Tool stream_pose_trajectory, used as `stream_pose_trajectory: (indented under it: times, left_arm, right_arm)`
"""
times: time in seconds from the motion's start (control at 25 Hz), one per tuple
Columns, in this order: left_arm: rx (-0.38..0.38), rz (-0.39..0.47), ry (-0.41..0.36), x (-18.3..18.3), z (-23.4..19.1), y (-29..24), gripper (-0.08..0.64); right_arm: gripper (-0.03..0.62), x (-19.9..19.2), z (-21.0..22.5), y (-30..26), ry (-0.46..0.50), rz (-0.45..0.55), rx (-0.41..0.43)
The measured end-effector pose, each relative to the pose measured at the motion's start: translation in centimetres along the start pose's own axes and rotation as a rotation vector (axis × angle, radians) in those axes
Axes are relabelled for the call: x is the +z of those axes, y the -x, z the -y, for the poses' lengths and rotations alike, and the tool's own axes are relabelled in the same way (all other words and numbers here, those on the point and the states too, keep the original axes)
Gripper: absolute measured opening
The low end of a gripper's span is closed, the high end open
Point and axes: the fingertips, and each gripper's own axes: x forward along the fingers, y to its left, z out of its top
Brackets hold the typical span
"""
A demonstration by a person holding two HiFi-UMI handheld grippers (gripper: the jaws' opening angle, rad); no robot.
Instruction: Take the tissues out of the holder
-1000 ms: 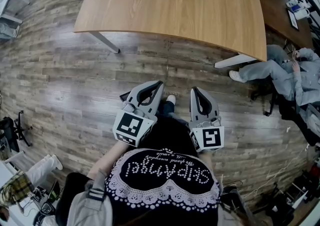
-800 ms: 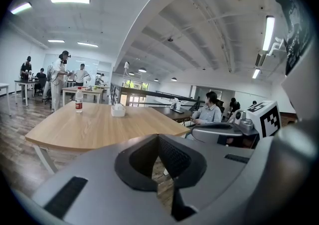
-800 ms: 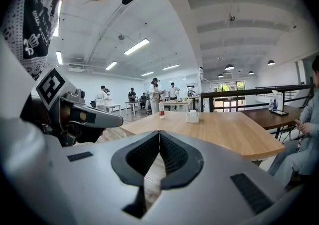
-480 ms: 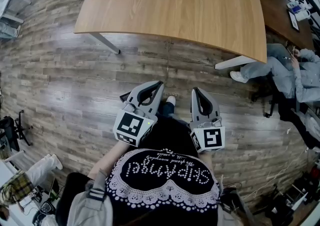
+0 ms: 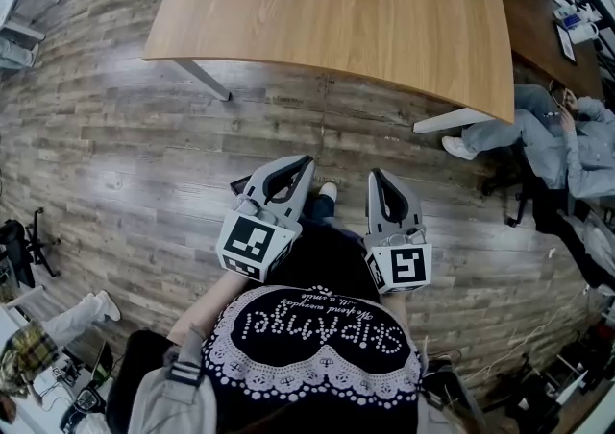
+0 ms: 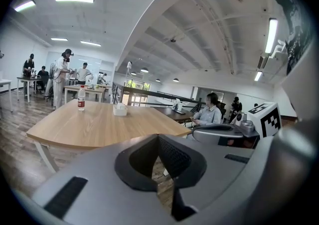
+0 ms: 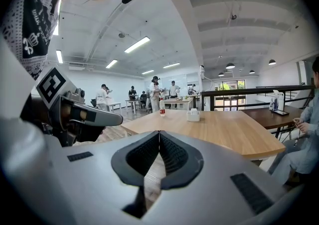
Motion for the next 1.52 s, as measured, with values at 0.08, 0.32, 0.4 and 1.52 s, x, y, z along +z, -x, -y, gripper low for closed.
stream_pose_trajectory:
  times: [0.08, 0.32, 0.4, 1.52]
  left_arm:
    - [0.003, 0.001, 0.006, -0.1, -0.1, 0.1, 0.006]
    - [0.015, 0.009, 0.026, -0.1, -0.1, 0.1, 0.006]
    - [0.02, 0.011, 0.034, -0.1, 0.0, -0.2, 0.006]
    - [-0.023, 0.033, 0.004, 1.7, -0.1, -5.2, 0.006]
  right_arm:
    - [0.009, 0.0, -0.1, 0.0, 0.001, -0.003, 0.001]
    - [0.009, 0.1, 0.0, 0.1, 0.011, 0.003, 0.009]
    - [0.009, 0.2, 0.4, 0.1, 0.01, 0.008, 0.009]
    - [0.009, 0.9, 5.0, -2.4, 0.029, 0.038, -0.024]
